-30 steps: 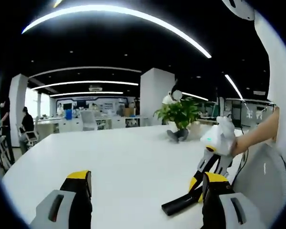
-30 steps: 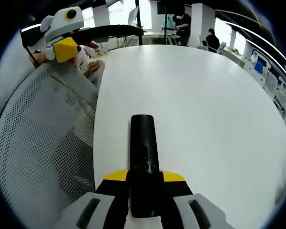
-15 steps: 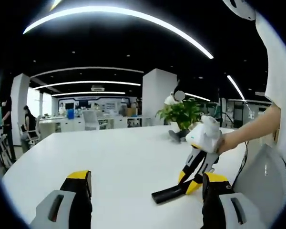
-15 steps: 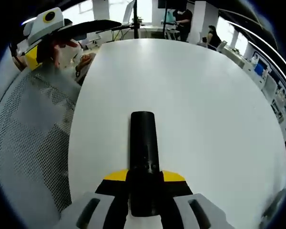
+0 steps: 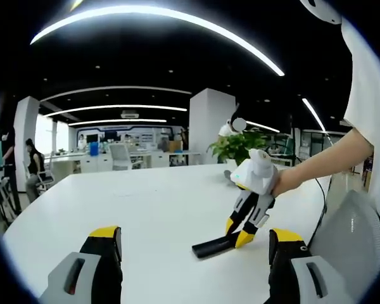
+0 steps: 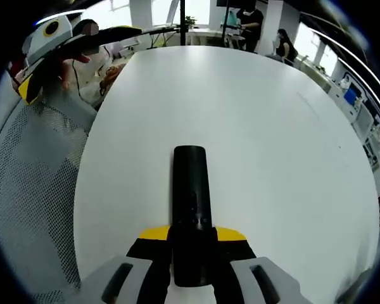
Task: Press the specified remote control buttons in sequence, fully releasing each button before pressing the next.
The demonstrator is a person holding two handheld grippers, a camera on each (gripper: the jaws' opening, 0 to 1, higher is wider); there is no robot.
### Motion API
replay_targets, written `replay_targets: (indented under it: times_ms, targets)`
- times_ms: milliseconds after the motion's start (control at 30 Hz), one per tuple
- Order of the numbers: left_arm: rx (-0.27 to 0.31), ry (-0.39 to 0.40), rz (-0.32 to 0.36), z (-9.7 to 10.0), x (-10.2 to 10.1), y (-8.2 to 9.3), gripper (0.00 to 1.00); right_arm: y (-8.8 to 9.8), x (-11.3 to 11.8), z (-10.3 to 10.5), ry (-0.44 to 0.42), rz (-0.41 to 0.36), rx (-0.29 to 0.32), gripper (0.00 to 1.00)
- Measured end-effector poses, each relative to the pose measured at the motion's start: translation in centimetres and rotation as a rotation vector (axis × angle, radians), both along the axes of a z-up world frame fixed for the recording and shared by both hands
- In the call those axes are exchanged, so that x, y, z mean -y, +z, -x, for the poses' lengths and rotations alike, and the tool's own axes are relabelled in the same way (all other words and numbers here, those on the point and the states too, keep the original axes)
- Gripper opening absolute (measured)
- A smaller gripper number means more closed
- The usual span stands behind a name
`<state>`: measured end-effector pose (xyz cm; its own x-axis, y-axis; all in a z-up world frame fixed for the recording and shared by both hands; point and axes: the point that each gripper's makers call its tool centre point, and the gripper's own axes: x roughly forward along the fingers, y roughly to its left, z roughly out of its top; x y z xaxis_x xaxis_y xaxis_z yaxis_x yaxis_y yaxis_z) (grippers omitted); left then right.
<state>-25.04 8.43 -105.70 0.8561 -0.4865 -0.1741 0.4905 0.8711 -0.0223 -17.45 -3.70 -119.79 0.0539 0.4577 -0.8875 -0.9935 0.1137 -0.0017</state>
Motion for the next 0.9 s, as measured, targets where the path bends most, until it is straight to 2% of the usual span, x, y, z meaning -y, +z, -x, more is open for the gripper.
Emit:
replay_targets:
  times_ms: [667, 900]
  targets:
    - [-0.027, -0.006, -0.006, 0.2, 0.0, -0.6, 0.99, 0.0, -0.6, -4.6, 0.000, 0.047, -0.013, 0.21]
    - [-0.036, -0.022, -0.020, 0.2, 0.3, -0.9, 0.98, 0.0, -0.7, -6.3, -0.006, -0.013, -0.005, 0.21]
